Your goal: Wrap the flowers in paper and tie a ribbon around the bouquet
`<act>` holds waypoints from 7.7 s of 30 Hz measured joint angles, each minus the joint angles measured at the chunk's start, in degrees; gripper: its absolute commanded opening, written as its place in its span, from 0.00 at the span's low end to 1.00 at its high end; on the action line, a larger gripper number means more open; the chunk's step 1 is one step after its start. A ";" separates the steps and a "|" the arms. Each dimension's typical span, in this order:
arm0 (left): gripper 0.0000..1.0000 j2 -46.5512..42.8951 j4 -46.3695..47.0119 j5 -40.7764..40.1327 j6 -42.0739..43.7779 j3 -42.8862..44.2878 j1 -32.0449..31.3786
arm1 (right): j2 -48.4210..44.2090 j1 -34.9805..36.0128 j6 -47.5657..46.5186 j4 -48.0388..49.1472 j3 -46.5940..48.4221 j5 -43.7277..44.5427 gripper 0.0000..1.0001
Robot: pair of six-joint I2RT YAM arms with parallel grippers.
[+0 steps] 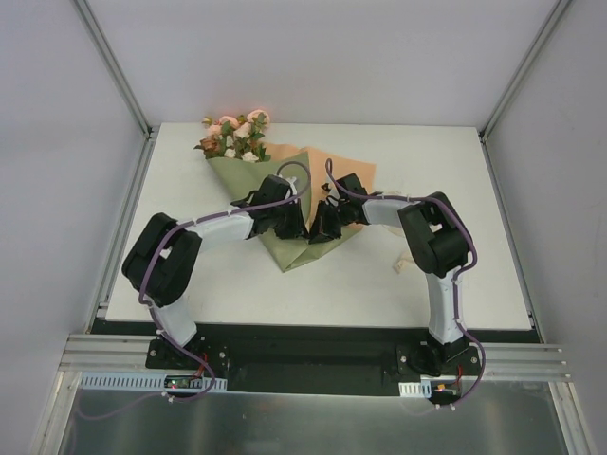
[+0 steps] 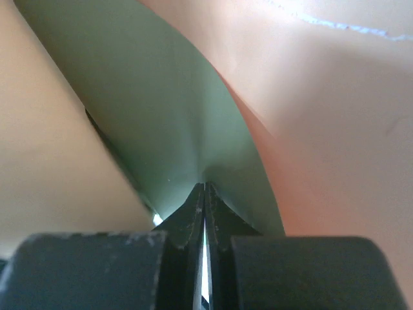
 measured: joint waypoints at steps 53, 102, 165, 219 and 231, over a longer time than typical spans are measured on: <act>0.36 -10.69 6.93 8.20 -1.62 -9.42 8.55 | 0.61 -0.09 -4.20 -9.66 8.31 11.23 0.00; 0.09 -7.02 25.46 18.91 -12.17 -20.44 21.11 | 4.04 10.56 5.81 11.21 0.26 -4.83 0.01; 0.00 21.64 15.98 2.82 -25.62 11.21 43.69 | 2.73 10.12 5.44 10.95 -1.38 -4.35 0.00; 0.00 7.85 3.19 10.40 -9.25 -3.08 21.73 | -9.46 8.96 -3.43 -1.36 2.16 -4.22 0.05; 0.00 8.39 1.31 11.17 -7.06 -1.75 21.73 | -3.37 8.09 -2.60 4.46 -7.65 -3.85 0.03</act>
